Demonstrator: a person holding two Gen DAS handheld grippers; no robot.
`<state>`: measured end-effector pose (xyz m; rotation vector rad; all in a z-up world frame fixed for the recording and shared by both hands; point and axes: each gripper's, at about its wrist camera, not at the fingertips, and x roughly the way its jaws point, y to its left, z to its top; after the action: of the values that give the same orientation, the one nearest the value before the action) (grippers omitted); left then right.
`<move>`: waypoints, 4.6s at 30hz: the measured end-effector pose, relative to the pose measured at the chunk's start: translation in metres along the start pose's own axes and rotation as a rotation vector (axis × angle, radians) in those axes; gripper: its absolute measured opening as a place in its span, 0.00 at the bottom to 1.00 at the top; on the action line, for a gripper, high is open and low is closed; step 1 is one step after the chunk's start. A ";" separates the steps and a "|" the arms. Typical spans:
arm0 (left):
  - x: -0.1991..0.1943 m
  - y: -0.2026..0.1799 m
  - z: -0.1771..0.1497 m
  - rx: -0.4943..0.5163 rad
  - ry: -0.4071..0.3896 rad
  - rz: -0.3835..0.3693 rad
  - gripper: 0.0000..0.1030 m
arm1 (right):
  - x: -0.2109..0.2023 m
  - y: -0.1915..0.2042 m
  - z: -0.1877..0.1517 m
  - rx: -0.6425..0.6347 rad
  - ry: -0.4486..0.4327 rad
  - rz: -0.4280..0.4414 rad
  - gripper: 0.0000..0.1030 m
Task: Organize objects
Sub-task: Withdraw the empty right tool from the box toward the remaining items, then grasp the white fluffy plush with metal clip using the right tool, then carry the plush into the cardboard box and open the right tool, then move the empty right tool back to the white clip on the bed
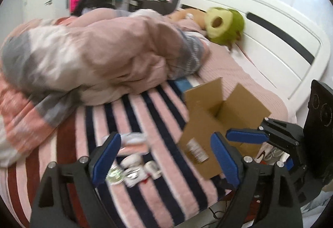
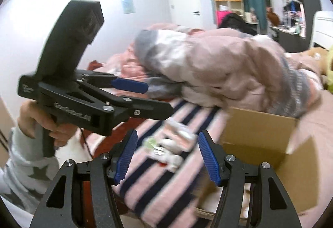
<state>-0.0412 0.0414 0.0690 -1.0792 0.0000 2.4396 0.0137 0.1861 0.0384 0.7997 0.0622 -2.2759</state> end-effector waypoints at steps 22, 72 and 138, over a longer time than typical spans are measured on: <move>0.012 0.140 -0.131 -0.219 0.013 0.078 0.84 | 0.156 0.021 -0.079 0.161 0.217 -0.095 0.56; 0.000 0.050 -0.064 -0.015 0.053 -0.252 0.38 | 0.087 0.078 -0.017 -0.194 0.094 -0.069 0.42; -0.028 0.044 -0.029 -0.061 -0.077 0.012 0.83 | 0.039 0.040 -0.009 -0.061 0.078 0.015 0.57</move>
<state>-0.0234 -0.0146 0.0607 -1.0133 -0.0932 2.5050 0.0226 0.1354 0.0164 0.8544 0.1601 -2.2176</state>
